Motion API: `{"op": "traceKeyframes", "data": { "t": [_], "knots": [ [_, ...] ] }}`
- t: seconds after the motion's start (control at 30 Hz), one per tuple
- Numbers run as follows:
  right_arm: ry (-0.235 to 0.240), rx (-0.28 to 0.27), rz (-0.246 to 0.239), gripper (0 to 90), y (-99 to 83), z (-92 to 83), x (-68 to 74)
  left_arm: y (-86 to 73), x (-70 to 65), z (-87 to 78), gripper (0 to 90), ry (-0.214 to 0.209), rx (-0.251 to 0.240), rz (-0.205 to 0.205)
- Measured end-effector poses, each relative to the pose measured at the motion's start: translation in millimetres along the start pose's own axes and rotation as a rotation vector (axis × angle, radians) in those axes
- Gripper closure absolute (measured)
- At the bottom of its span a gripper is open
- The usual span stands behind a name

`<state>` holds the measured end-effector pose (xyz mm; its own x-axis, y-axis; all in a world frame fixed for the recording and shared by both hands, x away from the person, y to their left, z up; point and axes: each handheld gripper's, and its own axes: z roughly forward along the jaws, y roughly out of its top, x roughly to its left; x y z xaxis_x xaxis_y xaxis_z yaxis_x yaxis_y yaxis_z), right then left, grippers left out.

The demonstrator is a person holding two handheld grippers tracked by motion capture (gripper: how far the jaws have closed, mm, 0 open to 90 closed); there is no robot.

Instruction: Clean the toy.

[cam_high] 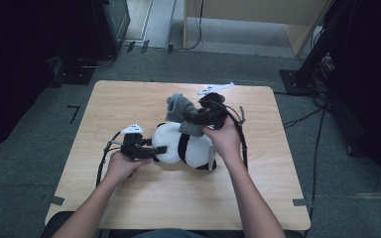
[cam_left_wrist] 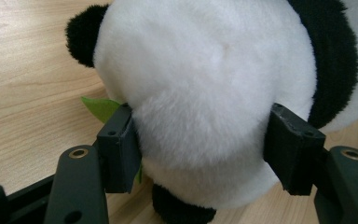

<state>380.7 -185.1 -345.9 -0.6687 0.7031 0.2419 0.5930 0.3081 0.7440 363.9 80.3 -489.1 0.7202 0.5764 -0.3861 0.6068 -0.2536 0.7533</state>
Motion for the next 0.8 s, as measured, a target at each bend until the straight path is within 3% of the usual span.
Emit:
{"op": "traceKeyframes", "data": {
  "t": [0.2,0.37,0.43,0.53,0.6,0.8],
  "knots": [
    [0.050,0.019,-0.033,73.3,13.7,36.7,25.8,-0.3,-0.3,0.0,34.5,0.004,-0.003,0.005],
    [0.107,0.062,0.014,73.2,10.0,65.4,27.2,-0.5,-0.4,0.0,34.5,0.006,-0.005,0.008],
    [0.044,0.118,-0.021,72.7,6.8,75.5,26.4,-0.4,-0.1,-0.1,34.5,0.007,-0.002,0.008],
    [0.011,0.190,-0.028,71.6,-0.6,85.1,19.0,1.0,-0.4,0.4,34.5,0.011,0.012,-0.011],
    [0.015,0.175,-0.013,71.4,-4.1,82.2,13.6,2.3,-1.4,0.8,34.7,0.018,0.016,-0.015],
    [-0.051,0.191,-0.017,70.6,-10.9,65.0,0.6,3.3,-1.7,1.1,34.9,0.023,0.022,-0.022]
  ]
}}
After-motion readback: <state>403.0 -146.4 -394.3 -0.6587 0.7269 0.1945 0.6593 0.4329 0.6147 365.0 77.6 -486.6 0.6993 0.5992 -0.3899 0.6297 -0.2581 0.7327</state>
